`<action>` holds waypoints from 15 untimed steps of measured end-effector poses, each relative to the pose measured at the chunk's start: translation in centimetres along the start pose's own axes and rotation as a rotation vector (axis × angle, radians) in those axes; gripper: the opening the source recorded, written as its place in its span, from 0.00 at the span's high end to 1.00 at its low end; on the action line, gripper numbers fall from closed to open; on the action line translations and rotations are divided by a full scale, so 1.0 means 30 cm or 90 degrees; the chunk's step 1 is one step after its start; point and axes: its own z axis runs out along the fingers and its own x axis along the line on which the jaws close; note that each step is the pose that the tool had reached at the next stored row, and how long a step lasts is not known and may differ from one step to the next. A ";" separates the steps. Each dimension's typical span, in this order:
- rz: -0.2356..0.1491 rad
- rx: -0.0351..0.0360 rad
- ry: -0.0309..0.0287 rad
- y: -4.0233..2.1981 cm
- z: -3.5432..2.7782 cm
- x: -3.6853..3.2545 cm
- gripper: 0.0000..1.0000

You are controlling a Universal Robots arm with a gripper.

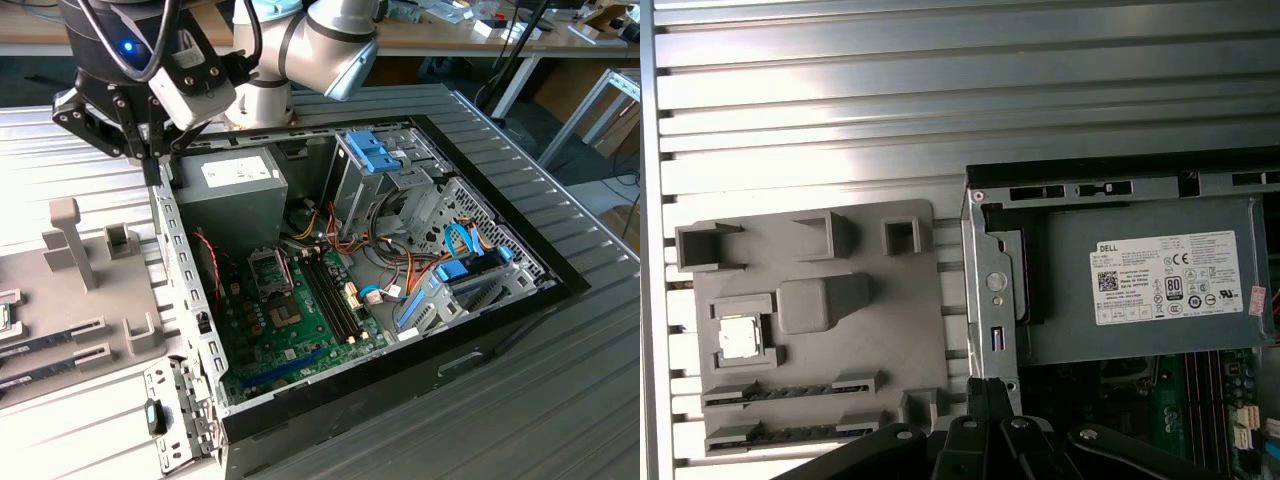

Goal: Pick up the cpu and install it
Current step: 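Reach for the cpu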

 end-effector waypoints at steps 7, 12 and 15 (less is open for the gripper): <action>0.000 0.0000 0.0000 -0.001 0.000 0.007 0.89; 0.000 0.0000 0.0000 -0.001 0.001 0.011 0.89; 0.000 0.0000 0.0000 -0.001 0.001 0.013 0.89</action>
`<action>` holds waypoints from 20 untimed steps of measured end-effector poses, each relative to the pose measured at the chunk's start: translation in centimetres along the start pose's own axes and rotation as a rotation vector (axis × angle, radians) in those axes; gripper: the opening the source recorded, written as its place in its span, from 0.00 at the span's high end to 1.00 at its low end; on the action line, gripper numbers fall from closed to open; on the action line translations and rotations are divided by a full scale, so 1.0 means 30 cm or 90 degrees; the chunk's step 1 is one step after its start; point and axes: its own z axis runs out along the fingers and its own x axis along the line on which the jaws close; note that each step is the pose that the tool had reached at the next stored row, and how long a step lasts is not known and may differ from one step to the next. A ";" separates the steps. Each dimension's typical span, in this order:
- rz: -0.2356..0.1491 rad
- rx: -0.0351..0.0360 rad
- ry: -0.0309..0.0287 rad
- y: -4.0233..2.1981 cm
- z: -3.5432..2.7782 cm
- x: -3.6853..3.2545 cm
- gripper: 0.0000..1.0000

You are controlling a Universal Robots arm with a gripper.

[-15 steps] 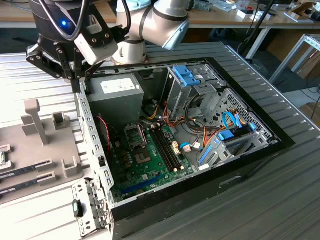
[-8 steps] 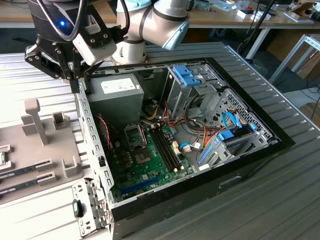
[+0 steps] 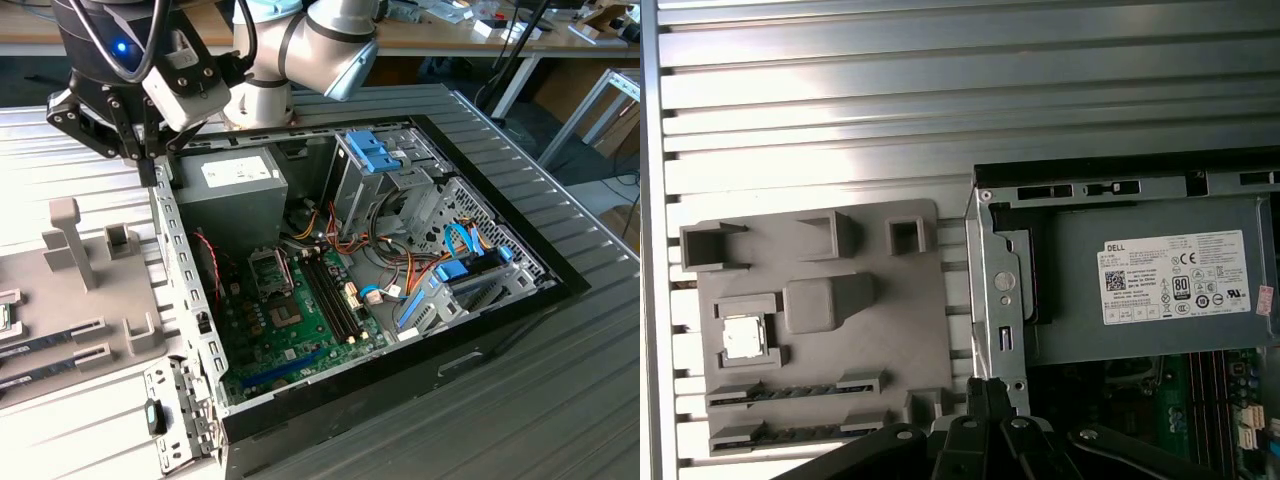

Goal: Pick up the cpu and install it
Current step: 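Reach for the cpu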

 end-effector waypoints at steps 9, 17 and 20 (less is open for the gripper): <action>0.000 0.0000 0.0000 0.000 0.001 0.006 0.89; 0.000 0.0000 0.0000 -0.001 0.002 0.011 0.89; 0.000 0.0000 0.0000 -0.001 0.002 0.013 0.89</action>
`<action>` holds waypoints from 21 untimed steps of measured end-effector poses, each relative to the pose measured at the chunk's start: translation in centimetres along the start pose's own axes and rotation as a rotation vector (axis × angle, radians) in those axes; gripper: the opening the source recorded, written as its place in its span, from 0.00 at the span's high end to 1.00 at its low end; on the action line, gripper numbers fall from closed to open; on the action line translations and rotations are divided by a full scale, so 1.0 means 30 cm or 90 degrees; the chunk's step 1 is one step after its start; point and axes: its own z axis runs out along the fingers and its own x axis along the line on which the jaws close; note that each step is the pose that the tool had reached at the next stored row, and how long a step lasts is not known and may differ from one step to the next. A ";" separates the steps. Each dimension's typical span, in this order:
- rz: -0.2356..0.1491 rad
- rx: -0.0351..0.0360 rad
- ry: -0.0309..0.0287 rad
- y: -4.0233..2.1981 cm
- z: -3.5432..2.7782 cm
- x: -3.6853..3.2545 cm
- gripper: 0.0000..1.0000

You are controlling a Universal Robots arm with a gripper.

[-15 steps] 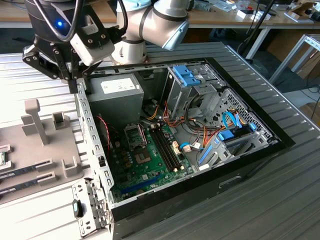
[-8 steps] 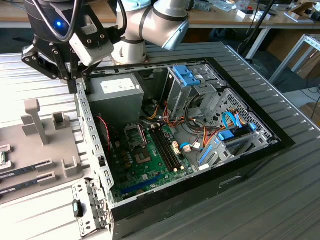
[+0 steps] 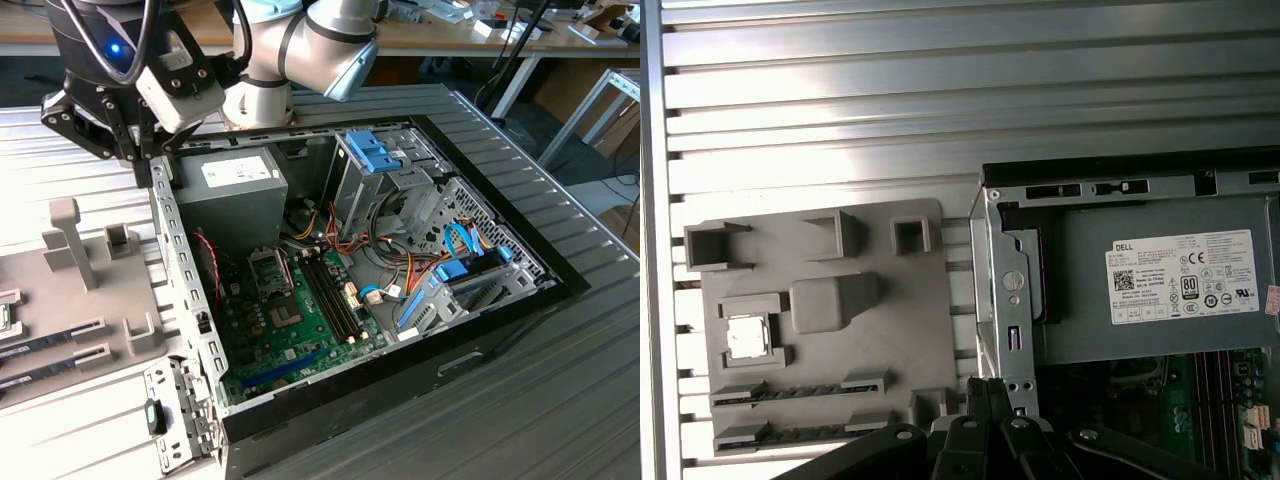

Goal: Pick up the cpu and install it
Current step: 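Reach for the cpu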

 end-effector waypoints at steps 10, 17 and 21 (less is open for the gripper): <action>0.000 0.0000 0.0000 -0.001 0.001 0.006 0.89; 0.000 0.0000 0.0000 -0.001 0.002 0.010 0.89; 0.000 0.0000 0.0000 -0.001 0.002 0.012 0.89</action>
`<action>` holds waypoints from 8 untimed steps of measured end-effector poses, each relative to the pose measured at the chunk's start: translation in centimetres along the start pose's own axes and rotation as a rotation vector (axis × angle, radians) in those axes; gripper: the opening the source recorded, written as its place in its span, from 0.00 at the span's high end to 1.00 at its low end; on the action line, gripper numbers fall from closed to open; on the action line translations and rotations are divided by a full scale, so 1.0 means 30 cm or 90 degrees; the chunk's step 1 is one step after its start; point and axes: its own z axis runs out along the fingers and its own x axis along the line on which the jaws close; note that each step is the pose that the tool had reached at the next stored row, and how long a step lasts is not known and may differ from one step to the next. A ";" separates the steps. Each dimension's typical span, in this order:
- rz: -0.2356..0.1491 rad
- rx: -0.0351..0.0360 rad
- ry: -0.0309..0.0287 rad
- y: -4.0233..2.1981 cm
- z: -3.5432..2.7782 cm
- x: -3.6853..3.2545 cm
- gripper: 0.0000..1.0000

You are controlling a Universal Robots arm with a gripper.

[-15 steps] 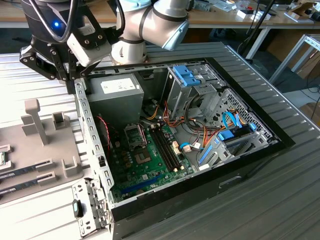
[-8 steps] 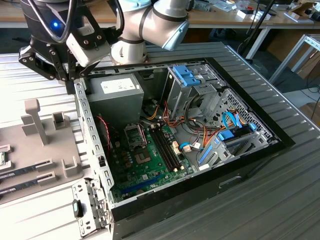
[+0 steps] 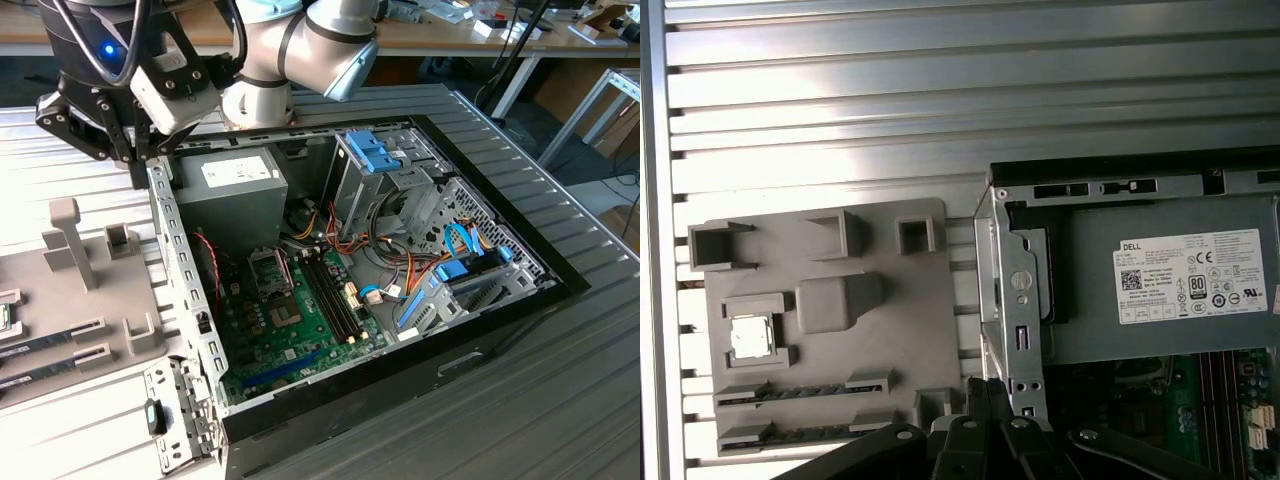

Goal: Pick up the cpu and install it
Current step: 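Reach for the cpu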

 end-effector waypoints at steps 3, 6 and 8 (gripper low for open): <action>0.000 0.0000 0.0000 0.000 0.000 0.001 0.89; 0.000 0.0000 0.0000 0.000 0.001 0.003 0.89; 0.000 0.0000 0.0000 0.000 0.001 0.004 0.89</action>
